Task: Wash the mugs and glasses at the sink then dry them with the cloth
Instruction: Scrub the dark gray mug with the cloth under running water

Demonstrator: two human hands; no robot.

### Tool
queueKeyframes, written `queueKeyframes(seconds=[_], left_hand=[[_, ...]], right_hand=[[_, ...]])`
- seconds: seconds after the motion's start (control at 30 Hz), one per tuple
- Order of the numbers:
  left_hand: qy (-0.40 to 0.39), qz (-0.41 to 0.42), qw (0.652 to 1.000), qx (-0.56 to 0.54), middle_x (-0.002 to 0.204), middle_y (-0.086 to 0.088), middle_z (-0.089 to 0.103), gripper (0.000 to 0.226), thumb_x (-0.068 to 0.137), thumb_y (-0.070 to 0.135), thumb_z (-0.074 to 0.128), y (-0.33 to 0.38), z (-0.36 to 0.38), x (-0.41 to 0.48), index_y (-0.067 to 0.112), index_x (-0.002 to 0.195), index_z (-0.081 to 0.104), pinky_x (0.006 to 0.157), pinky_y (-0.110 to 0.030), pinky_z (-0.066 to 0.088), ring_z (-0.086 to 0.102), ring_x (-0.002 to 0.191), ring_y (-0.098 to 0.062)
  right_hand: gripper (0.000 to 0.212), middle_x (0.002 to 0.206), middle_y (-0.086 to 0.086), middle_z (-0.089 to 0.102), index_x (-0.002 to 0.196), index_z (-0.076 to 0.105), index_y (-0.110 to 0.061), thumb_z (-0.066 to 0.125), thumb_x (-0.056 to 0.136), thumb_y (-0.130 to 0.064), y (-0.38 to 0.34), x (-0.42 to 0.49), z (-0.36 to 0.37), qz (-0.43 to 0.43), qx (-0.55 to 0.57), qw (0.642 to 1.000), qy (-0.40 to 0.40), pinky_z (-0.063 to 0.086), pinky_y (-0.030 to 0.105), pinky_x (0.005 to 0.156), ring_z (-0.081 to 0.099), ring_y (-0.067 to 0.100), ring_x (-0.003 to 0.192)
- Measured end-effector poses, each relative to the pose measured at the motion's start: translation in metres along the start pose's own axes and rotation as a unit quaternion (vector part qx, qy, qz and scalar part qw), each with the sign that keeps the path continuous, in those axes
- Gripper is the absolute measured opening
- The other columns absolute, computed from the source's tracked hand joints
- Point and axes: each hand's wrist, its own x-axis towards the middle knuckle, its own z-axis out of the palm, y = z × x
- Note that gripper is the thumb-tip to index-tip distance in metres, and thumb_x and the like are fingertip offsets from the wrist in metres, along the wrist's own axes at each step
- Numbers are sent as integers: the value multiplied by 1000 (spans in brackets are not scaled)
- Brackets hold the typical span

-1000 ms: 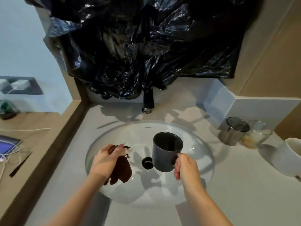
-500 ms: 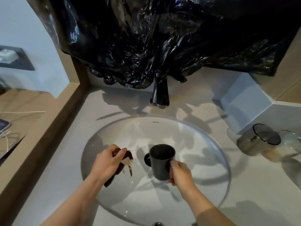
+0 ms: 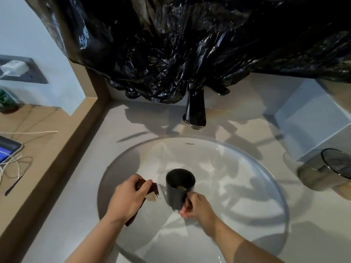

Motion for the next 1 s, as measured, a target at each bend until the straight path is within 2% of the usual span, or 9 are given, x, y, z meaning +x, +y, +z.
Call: queueKeyframes(seconds=[0.07,0.2,0.4,0.5,0.63,0.73,0.8,0.9,1.0], left_hand=[[-2,-2,1000,2,73,6,64,22,92,40,54,0,0,0,24,79,56,66,-32,49,61,70,-15],[-9,-2,1000,3,72,4,65,22,92,39,54,1,1,0,23,77,56,64,-33,50,62,68,-17],[-16,5,1000,-11,73,1,66,22,92,40,54,2,-1,-3,22,79,57,67,-37,52,63,70,-21],[-17,6,1000,-22,74,1,66,19,93,39,54,2,-1,-3,23,82,56,66,-37,54,64,69,-20],[1,7,996,-85,79,1,65,10,94,29,56,6,-5,-6,21,89,55,54,-22,49,62,65,-12],[24,1,987,-156,87,-9,66,6,95,27,55,16,-11,-7,23,92,54,57,-36,55,66,68,-26],[15,-11,974,-224,88,-17,65,9,94,29,57,34,-11,-7,21,94,52,54,-41,56,67,65,-35],[-16,-2,965,-262,108,-15,57,18,91,41,57,71,-6,-8,26,97,48,78,-47,55,63,89,-35],[-65,9,937,-343,117,-10,54,46,80,69,50,105,0,-14,28,100,51,94,-50,47,57,108,-32]], right_hand=[[29,66,14,44,68,40,-9,37,97,-13,1,0,2,3,2,1000,-17,44,30,67,47,23,67],[35,73,8,57,67,48,-10,34,98,-14,8,-3,0,10,-1,998,-56,46,24,70,52,19,73],[20,75,-1,50,89,51,-14,35,101,-16,11,-8,2,49,67,986,-143,37,20,66,40,10,61],[19,74,1,51,85,53,-11,41,99,-16,8,-11,4,55,25,994,-93,36,21,59,43,13,61],[18,59,-9,55,75,54,-14,46,90,-10,-5,-21,-5,-12,-155,988,8,35,17,52,47,11,59],[13,81,-8,60,85,57,-19,48,93,-14,-26,-37,-16,-95,-118,979,135,37,10,55,54,4,72],[13,93,-12,61,89,60,-26,52,94,-18,-45,-53,-18,-180,-61,969,155,40,4,62,55,3,84],[26,124,-20,50,111,54,-46,57,92,-28,-70,-78,-18,-257,-72,962,58,37,1,78,46,-5,109],[61,145,-26,28,127,31,-64,65,80,-42,-80,-90,-20,-298,-105,948,-21,30,19,107,30,-3,131]])
